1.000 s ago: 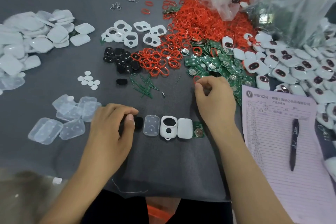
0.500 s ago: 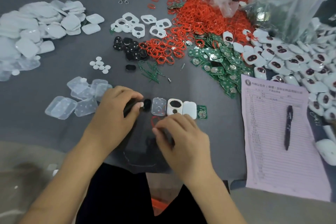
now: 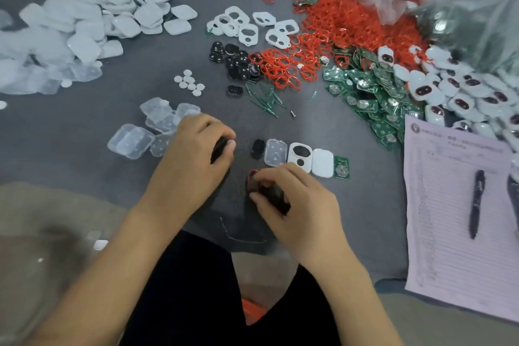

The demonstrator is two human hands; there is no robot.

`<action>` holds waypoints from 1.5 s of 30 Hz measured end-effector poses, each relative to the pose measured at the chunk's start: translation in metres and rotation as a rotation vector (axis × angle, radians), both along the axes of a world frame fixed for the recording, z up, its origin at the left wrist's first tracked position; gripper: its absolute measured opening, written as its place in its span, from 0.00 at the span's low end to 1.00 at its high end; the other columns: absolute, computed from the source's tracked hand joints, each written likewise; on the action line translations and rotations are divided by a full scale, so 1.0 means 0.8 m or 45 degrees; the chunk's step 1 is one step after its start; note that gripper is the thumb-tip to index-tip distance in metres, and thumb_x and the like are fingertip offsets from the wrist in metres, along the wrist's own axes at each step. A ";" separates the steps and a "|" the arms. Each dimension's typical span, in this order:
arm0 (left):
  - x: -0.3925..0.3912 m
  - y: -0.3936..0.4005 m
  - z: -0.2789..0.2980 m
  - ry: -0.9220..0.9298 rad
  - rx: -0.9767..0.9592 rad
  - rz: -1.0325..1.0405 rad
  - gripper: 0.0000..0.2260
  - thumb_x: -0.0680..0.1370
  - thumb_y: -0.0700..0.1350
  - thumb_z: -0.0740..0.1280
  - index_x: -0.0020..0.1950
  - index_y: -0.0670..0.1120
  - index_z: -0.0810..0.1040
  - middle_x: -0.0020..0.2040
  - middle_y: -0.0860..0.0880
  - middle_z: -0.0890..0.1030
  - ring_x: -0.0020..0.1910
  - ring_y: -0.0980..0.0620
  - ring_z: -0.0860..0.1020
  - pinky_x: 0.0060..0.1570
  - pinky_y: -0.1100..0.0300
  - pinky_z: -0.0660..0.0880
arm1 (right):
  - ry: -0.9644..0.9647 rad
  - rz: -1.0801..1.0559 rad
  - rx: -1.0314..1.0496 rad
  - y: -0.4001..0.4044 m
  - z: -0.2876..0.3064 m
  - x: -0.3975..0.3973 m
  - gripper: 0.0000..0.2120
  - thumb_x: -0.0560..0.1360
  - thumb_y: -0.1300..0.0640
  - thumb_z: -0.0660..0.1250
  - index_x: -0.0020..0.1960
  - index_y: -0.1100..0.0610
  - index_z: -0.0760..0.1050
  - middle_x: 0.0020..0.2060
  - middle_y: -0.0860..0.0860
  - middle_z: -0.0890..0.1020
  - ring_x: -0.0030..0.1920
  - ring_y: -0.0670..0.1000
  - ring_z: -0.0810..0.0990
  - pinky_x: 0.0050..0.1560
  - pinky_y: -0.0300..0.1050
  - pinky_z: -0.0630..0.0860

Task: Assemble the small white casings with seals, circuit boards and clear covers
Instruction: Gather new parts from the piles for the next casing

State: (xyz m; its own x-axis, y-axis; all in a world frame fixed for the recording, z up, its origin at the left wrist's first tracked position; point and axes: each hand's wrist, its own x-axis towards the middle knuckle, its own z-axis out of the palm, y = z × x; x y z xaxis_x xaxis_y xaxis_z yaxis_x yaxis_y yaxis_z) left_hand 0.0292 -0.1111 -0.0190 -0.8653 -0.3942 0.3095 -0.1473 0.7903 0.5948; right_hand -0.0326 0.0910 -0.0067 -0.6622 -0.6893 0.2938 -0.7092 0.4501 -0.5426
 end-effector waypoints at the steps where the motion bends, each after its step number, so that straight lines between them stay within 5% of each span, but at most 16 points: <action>1: 0.002 0.000 -0.001 0.020 -0.006 0.015 0.04 0.80 0.40 0.72 0.53 0.45 0.82 0.52 0.50 0.78 0.57 0.48 0.73 0.61 0.72 0.63 | -0.018 0.019 0.006 0.001 0.000 -0.004 0.09 0.75 0.56 0.76 0.54 0.48 0.83 0.49 0.41 0.81 0.46 0.39 0.77 0.44 0.38 0.77; 5: 0.005 0.004 -0.005 0.109 -0.084 0.081 0.05 0.78 0.41 0.74 0.54 0.44 0.83 0.54 0.49 0.79 0.57 0.45 0.73 0.63 0.67 0.64 | 0.062 0.040 0.041 -0.004 -0.002 -0.013 0.04 0.76 0.57 0.76 0.50 0.50 0.85 0.44 0.45 0.81 0.39 0.43 0.78 0.36 0.48 0.79; 8: 0.006 0.004 -0.007 0.124 -0.197 0.182 0.05 0.78 0.45 0.74 0.53 0.47 0.84 0.56 0.50 0.80 0.59 0.43 0.72 0.62 0.50 0.71 | 0.223 0.016 0.027 -0.018 -0.001 -0.013 0.02 0.77 0.57 0.74 0.49 0.51 0.85 0.41 0.48 0.80 0.40 0.52 0.81 0.32 0.49 0.76; 11: 0.005 0.003 -0.009 0.080 -0.179 0.224 0.05 0.78 0.48 0.72 0.52 0.49 0.85 0.59 0.50 0.80 0.63 0.43 0.71 0.62 0.43 0.71 | 0.322 0.015 -0.013 -0.039 -0.001 -0.012 0.02 0.77 0.58 0.73 0.47 0.54 0.85 0.40 0.51 0.79 0.42 0.55 0.79 0.34 0.50 0.75; 20: 0.003 0.001 -0.011 0.074 -0.097 0.161 0.05 0.78 0.45 0.70 0.51 0.47 0.84 0.59 0.50 0.79 0.64 0.45 0.70 0.61 0.43 0.73 | 0.354 0.024 -0.027 -0.074 -0.006 -0.039 0.02 0.72 0.61 0.70 0.44 0.59 0.81 0.58 0.57 0.80 0.55 0.63 0.75 0.52 0.59 0.73; 35: 0.005 0.003 -0.009 0.067 -0.092 0.147 0.06 0.79 0.41 0.71 0.55 0.45 0.85 0.58 0.49 0.80 0.64 0.44 0.72 0.61 0.46 0.73 | 0.353 -0.067 -0.059 -0.078 -0.008 -0.046 0.10 0.69 0.56 0.75 0.49 0.54 0.81 0.44 0.42 0.83 0.50 0.56 0.79 0.50 0.52 0.70; 40: 0.005 0.003 -0.008 0.068 -0.123 0.123 0.05 0.79 0.43 0.72 0.53 0.46 0.85 0.58 0.49 0.80 0.64 0.44 0.72 0.62 0.45 0.72 | 0.320 -0.107 -0.063 -0.075 -0.008 -0.044 0.20 0.69 0.57 0.74 0.60 0.55 0.80 0.50 0.42 0.85 0.55 0.55 0.78 0.54 0.49 0.70; 45: 0.004 0.002 -0.007 0.052 -0.128 0.115 0.05 0.79 0.45 0.73 0.53 0.46 0.85 0.57 0.49 0.80 0.64 0.44 0.74 0.62 0.43 0.72 | 0.357 -0.083 -0.032 -0.073 -0.008 -0.044 0.21 0.68 0.58 0.73 0.62 0.55 0.81 0.50 0.43 0.85 0.54 0.58 0.79 0.52 0.54 0.73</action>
